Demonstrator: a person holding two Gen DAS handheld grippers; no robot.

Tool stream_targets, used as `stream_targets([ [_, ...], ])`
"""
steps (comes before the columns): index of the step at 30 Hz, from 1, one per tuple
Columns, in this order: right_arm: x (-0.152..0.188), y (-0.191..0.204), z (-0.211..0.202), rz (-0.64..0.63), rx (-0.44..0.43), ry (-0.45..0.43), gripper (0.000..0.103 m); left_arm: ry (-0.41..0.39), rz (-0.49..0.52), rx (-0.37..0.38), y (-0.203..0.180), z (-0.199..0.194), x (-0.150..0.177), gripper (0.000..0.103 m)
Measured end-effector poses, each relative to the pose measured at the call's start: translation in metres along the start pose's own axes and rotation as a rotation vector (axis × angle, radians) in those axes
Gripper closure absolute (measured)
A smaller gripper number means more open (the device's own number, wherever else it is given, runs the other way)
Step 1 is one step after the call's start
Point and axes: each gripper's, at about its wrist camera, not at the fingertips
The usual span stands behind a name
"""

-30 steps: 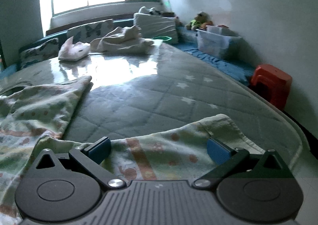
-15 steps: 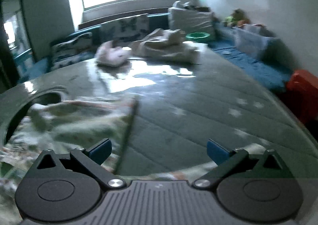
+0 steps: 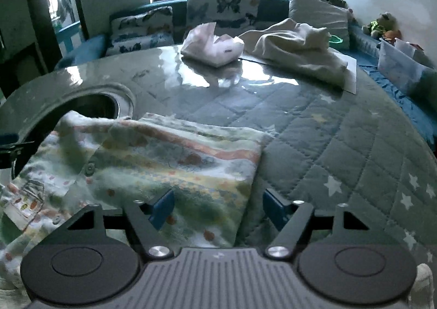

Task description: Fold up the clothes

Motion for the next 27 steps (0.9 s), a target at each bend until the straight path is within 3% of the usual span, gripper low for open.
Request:
stream_targets([
  [5, -0.004, 0.005, 0.004, -0.034, 0.011, 0.015, 0.03, 0.038, 0.021, 0.015, -0.006, 0.012, -0.003, 0.044],
  [7, -0.006, 0.007, 0.006, -0.044, 0.018, 0.017, 0.03, 0.037, 0.023, 0.021, -0.006, 0.012, -0.005, 0.056],
  [9, -0.009, 0.009, 0.008, -0.054, 0.026, 0.019, 0.029, 0.035, 0.027, 0.023, -0.007, 0.013, -0.007, 0.083],
  [11, -0.013, 0.011, 0.01, -0.058, 0.031, 0.022, 0.029, 0.025, 0.057, -0.029, -0.011, 0.015, -0.008, 0.092],
  [15, -0.021, 0.017, 0.016, -0.07, 0.029, 0.02, 0.029, 0.014, 0.067, -0.067, -0.011, 0.018, -0.009, 0.096],
  [21, -0.042, 0.031, 0.031, -0.09, 0.014, 0.016, 0.025, 0.0, 0.079, -0.186, -0.001, 0.025, -0.013, 0.099],
  [23, -0.051, 0.036, 0.037, -0.094, 0.011, 0.014, 0.023, 0.017, 0.061, -0.27, 0.009, 0.032, -0.016, 0.101],
  [27, -0.07, 0.053, 0.051, -0.122, 0.004, 0.0, 0.021, 0.042, -0.023, -0.298, 0.046, 0.036, -0.021, 0.101],
])
Point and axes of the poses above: each gripper's, at about its wrist camera, not at the fingertips, and z roughly the way its jaws point, y to its left, x to its underside, and after that the axes turned 14 degrees about y, right-handed
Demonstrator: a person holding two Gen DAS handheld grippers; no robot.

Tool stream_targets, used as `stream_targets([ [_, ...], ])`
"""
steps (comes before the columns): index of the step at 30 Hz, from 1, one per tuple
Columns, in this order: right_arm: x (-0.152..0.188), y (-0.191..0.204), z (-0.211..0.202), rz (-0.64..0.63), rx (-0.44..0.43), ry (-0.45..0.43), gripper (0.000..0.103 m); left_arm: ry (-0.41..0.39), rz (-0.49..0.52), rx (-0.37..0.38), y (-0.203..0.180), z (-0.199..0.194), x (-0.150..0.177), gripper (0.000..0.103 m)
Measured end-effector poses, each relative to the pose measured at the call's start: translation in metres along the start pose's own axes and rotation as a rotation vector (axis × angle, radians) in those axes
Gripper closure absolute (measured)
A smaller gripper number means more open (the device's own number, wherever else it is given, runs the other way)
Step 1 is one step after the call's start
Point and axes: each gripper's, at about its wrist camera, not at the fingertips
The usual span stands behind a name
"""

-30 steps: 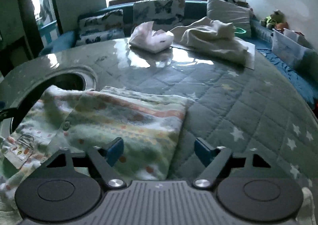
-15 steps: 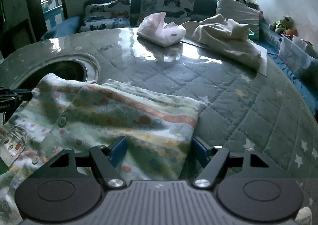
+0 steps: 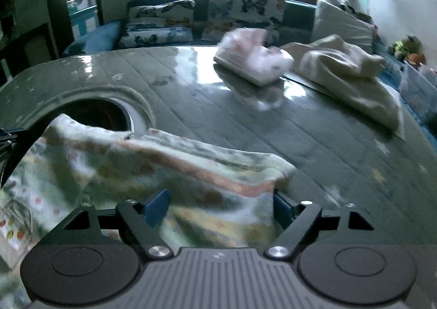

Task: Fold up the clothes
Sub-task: 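Grasp the garment edge with the left gripper and fold it toward the right gripper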

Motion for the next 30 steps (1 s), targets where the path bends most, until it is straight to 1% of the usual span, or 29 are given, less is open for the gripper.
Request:
stream_targets([
  [2, -0.01, 0.008, 0.007, -0.019, -0.007, -0.006, 0.021, 0.011, -0.035, 0.005, 0.013, 0.002, -0.002, 0.101],
  [4, -0.019, 0.017, 0.013, -0.037, -0.012, -0.01, 0.021, 0.019, -0.06, 0.031, 0.022, 0.001, -0.003, 0.1],
  [5, -0.024, 0.021, 0.017, -0.051, -0.007, -0.014, 0.02, 0.02, -0.069, 0.046, 0.023, 0.0, -0.003, 0.097],
  [8, -0.036, 0.034, 0.026, -0.096, 0.006, -0.024, 0.019, 0.0, -0.069, 0.086, 0.021, -0.011, -0.004, 0.096],
  [10, -0.044, 0.041, 0.032, -0.124, 0.01, -0.028, 0.019, -0.026, -0.045, 0.146, 0.012, -0.024, -0.005, 0.095],
  [12, -0.051, 0.042, 0.034, -0.125, 0.007, -0.019, 0.019, -0.046, -0.003, 0.231, 0.0, -0.034, -0.006, 0.094],
  [15, -0.053, 0.043, 0.029, -0.142, 0.024, -0.031, 0.02, -0.055, 0.051, 0.34, -0.021, -0.041, -0.009, 0.092],
  [17, -0.051, 0.041, 0.022, -0.138, 0.023, -0.041, 0.02, -0.051, 0.067, 0.382, -0.034, -0.038, -0.014, 0.092],
  [19, -0.048, 0.039, 0.014, -0.141, 0.024, -0.057, 0.02, -0.057, 0.083, 0.388, -0.047, -0.034, -0.02, 0.092],
  [22, -0.042, 0.045, 0.004, -0.186, 0.041, -0.081, 0.02, -0.041, 0.107, 0.38, -0.061, -0.021, -0.028, 0.092],
  [24, -0.04, 0.051, -0.003, -0.216, 0.049, -0.105, 0.02, -0.019, 0.114, 0.345, -0.067, -0.011, -0.033, 0.092],
  [26, -0.04, 0.055, -0.009, -0.238, 0.047, -0.129, 0.019, -0.042, 0.107, 0.323, -0.067, -0.005, -0.035, 0.091],
  [28, -0.044, 0.057, -0.007, -0.232, -0.007, -0.106, 0.019, -0.037, 0.085, 0.315, -0.064, -0.001, -0.039, 0.091],
  [30, -0.046, 0.062, 0.003, -0.246, -0.028, -0.067, 0.02, -0.032, 0.066, 0.314, -0.06, 0.004, -0.044, 0.087],
])
Point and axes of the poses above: each gripper's, at about its wrist camera, not at the fingertips, and z roughly the way its jaws point, y to its left, x to its underside, and after that the axes turned 14 degrees about y, right-handed
